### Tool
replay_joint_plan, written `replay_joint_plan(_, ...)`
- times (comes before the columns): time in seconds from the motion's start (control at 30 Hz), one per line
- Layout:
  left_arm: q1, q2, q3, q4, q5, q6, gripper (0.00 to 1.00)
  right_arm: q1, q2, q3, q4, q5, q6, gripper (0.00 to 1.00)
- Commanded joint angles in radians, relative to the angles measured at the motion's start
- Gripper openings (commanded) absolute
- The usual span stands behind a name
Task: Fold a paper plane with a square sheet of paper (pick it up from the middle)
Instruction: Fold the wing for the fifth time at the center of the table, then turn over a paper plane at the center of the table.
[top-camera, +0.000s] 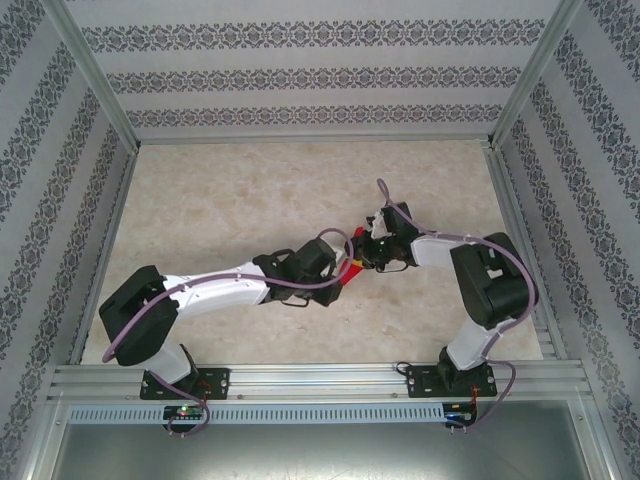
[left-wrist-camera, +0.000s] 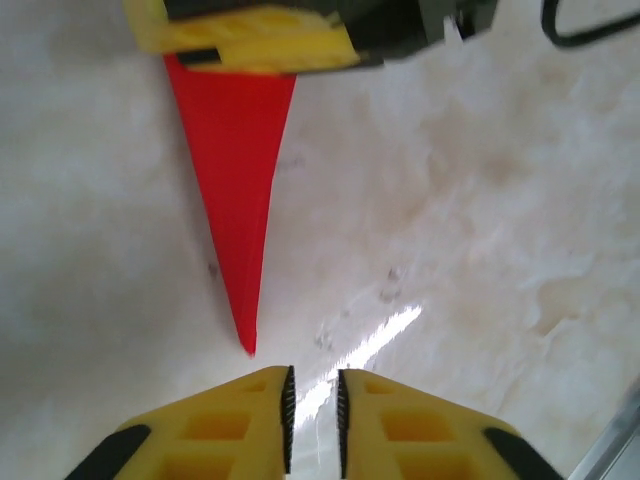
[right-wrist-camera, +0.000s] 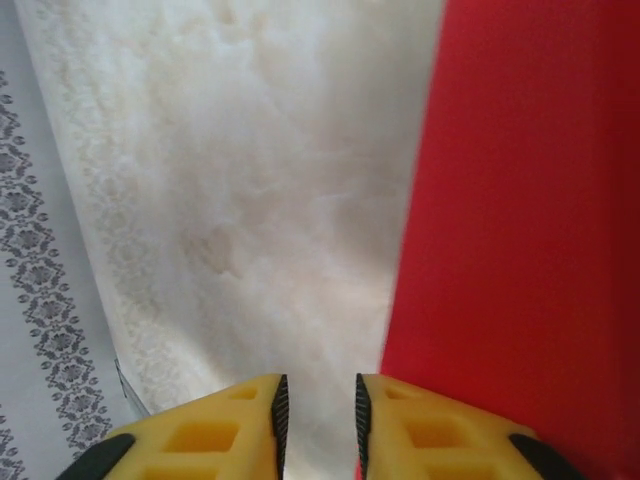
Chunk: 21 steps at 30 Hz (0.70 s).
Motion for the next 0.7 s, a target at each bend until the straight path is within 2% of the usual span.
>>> replay_joint_plan(0.0, 0.012, 0.033, 0.051, -0.050, 0.007, 0.031, 0.28, -0.036, -0.106, 0.033, -0.134, 0.030, -0.057, 0.28)
replay_joint_plan(0.13, 0.020, 0.107, 0.110, -0.052, -0.007, 0.059, 0.40, -0.100, -0.195, 0.008, -0.203, 0.032, -0.106, 0.32)
replay_joint_plan(0.3, 0.026, 0.201, 0.186, -0.066, -0.038, 0.094, 0.43, -0.164, -0.254, -0.025, -0.260, 0.024, -0.153, 0.37)
replay_joint_plan(0.53, 0.058, 0.272, 0.219, -0.073, -0.053, 0.083, 0.41, -0.192, -0.287, -0.072, -0.263, 0.007, -0.162, 0.42)
replay_joint_plan(0.67, 0.071, 0.290, 0.213, -0.065, -0.036, 0.082, 0.35, -0.193, -0.276, -0.096, -0.226, -0.015, -0.145, 0.43)
